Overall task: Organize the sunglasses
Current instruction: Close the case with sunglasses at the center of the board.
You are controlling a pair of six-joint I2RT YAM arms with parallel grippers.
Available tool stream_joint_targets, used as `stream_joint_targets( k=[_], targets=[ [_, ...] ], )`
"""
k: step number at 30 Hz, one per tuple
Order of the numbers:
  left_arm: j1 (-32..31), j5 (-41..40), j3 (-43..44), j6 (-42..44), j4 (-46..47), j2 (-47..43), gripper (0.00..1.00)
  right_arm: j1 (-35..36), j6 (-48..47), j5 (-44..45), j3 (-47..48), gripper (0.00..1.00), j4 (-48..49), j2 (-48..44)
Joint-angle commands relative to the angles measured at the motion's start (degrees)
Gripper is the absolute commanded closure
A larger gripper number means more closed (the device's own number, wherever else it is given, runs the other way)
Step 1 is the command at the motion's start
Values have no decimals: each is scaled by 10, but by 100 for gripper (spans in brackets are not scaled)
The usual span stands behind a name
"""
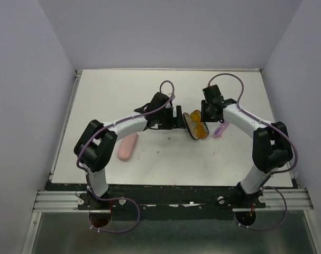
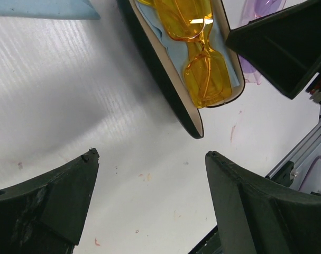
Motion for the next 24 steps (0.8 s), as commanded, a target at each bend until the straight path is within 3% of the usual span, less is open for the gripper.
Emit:
stream_joint_targets(
  k=[1, 24],
  targets=[
    [-7, 4, 33, 6, -12, 14, 9, -5, -11, -58, -17, 60, 37, -4],
    [-13, 4, 57, 16, -35, 26, 14, -30, -11, -147, -69, 89, 95, 10]
  ],
)
